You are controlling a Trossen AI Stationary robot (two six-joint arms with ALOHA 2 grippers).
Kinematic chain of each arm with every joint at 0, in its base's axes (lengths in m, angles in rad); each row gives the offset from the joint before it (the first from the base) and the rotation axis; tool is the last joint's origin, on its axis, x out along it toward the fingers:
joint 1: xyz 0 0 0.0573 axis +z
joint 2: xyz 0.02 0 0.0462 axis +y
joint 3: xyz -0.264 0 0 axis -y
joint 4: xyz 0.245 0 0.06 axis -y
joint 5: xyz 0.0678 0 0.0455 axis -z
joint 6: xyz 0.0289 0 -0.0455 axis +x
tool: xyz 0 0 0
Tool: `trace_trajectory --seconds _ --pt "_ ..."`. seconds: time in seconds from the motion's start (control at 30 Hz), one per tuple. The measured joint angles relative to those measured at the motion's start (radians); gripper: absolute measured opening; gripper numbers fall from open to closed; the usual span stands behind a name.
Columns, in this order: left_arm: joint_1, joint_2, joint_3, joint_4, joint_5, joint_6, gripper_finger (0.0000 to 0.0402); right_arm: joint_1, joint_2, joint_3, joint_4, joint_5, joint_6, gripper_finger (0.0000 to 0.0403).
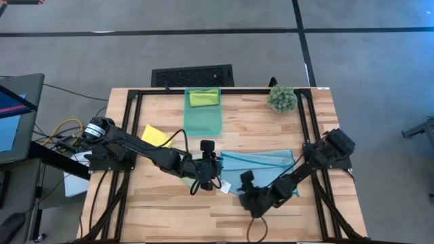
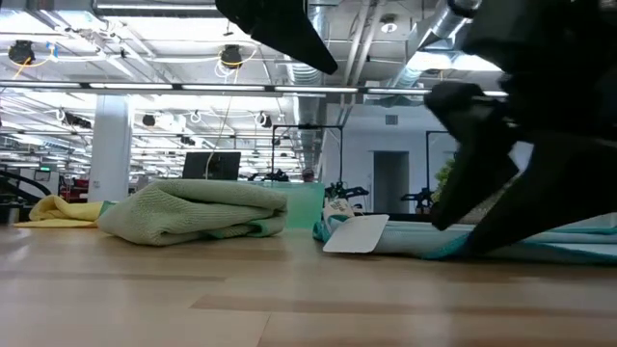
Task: Fold microfiber towels
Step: Fold the blue microfiber cloth
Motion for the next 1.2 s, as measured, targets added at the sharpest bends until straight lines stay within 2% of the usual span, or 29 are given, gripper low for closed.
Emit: trace_trajectory --seconds 0.1,0.27,0.43,0.53,0.6,0.73,0.8,0.97,1.2 --pt "0.000 0.000 0.000 -0.001 0.000 0.000 0.0144 -0.010 0.039 0.048 -0.053 0.011 -0.052 0.0152" --pt "0.000 0.000 0.000 -0.006 -0.001 0.000 0.0144 -0.008 0.071 0.081 -0.140 0.182 -0.044 0.0123" --pt "0.000 0.000 0.000 -0.005 -0.001 0.000 0.0144 -0.018 0.057 0.083 -0.164 0.267 0.026 0.0083" --pt "0.000 0.000 0.000 -0.005 -0.001 0.000 0.0144 -0.037 0.037 0.083 -0.163 0.255 0.086 0.0058" --pt "0.000 0.000 0.000 -0.005 -0.002 0.000 0.0144 -0.053 0.021 0.083 -0.163 0.209 0.133 0.0044" --pt "0.000 0.000 0.000 -0.005 -0.001 0.000 0.0144 -0.092 0.003 0.083 -0.147 -0.019 0.224 0.0021" --pt "0.000 0.000 0.000 -0.005 -0.001 0.000 0.0144 -0.108 0.003 0.083 -0.131 -0.081 0.269 0.0016" --pt "0.000 -0.001 0.000 -0.005 -0.001 -0.001 0.0144 -0.136 -0.004 0.083 -0.125 -0.029 0.367 0.0027" --pt "0.000 -0.001 0.000 -0.007 -0.001 -0.002 0.0144 -0.142 -0.086 0.083 -0.148 0.038 0.459 0.0037"
